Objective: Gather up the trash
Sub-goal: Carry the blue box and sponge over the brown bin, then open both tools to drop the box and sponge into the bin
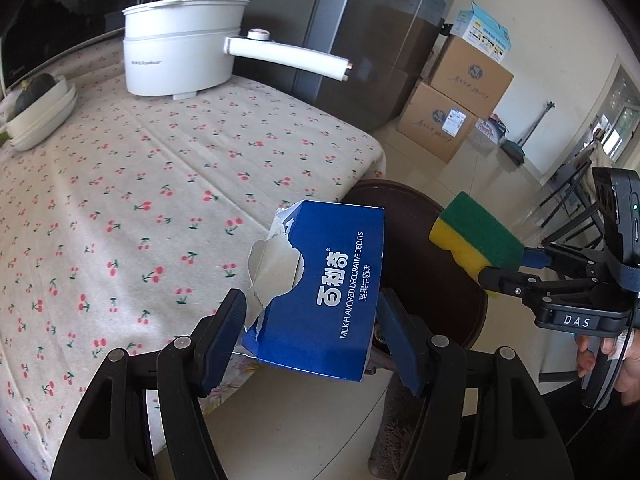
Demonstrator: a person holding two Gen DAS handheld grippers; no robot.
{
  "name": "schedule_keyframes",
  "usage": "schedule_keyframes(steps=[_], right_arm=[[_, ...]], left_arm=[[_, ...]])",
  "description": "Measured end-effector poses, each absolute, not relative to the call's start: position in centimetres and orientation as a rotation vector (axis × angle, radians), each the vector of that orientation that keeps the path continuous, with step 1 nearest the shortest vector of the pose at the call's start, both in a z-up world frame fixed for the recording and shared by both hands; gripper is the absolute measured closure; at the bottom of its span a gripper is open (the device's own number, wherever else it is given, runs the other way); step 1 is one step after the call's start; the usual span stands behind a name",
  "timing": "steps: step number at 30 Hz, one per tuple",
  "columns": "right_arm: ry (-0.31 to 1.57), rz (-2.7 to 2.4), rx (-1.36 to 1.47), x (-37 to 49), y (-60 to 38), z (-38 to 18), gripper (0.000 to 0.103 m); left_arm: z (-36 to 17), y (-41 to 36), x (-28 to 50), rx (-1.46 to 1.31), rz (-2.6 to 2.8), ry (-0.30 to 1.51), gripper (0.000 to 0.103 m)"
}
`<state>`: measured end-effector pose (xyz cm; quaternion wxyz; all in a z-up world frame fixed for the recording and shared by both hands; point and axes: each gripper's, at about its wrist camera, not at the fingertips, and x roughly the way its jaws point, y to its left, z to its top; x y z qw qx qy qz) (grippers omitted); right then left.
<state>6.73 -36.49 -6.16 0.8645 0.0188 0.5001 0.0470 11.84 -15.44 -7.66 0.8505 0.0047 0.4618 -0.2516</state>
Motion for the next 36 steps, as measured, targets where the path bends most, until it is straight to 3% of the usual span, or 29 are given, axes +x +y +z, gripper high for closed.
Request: schedule_keyframes(steps=[8, 11, 13, 14, 27, 28, 29, 31, 36], right_arm=[[1.069, 0.031, 0.092, 5.1, -41.0, -7.2, 0.042], [1.074, 0.021, 0.100, 4.9, -41.7, -7.5, 0.041], [1.072, 0.018, 0.098, 5.0, -41.8, -7.4, 0.041], [1.071, 0.017, 0.097, 5.0, -41.9, -7.4, 0.041], [1.052, 0.025, 0.087, 5.7, -40.8, -7.1, 0.039], [1.048, 0.018, 0.089, 5.8, -40.7, -7.0, 0.035], [1.047, 0.009, 0.093, 5.9, -40.6, -7.0, 0.024], [1.036, -0.003, 0.104, 6.0, -40.6, -7.0, 0.015], [1.036, -0.002, 0.117, 6.2, -40.2, -6.7, 0.014]], left_arm=[[-9.8, -21.0, 12.3, 0.052, -0.610, 0.963, 0.031], [-10.2, -22.0, 12.4, 0.063, -0.613, 0.926, 0.021], [-10.5, -22.5, 12.7, 0.105, -0.567, 0.929, 0.001], [-10.5, -22.5, 12.7, 0.119, -0.549, 0.921, 0.000], [-9.9, -19.4, 13.4, 0.109, -0.470, 0.934, 0.000], [-9.8, -19.1, 13.3, 0.111, -0.466, 0.934, 0.000], [-9.7, -18.9, 13.2, 0.114, -0.461, 0.933, 0.000], [-9.5, -18.3, 13.1, 0.121, -0.451, 0.932, 0.000], [-9.0, -16.7, 12.5, 0.121, -0.430, 0.928, 0.000]])
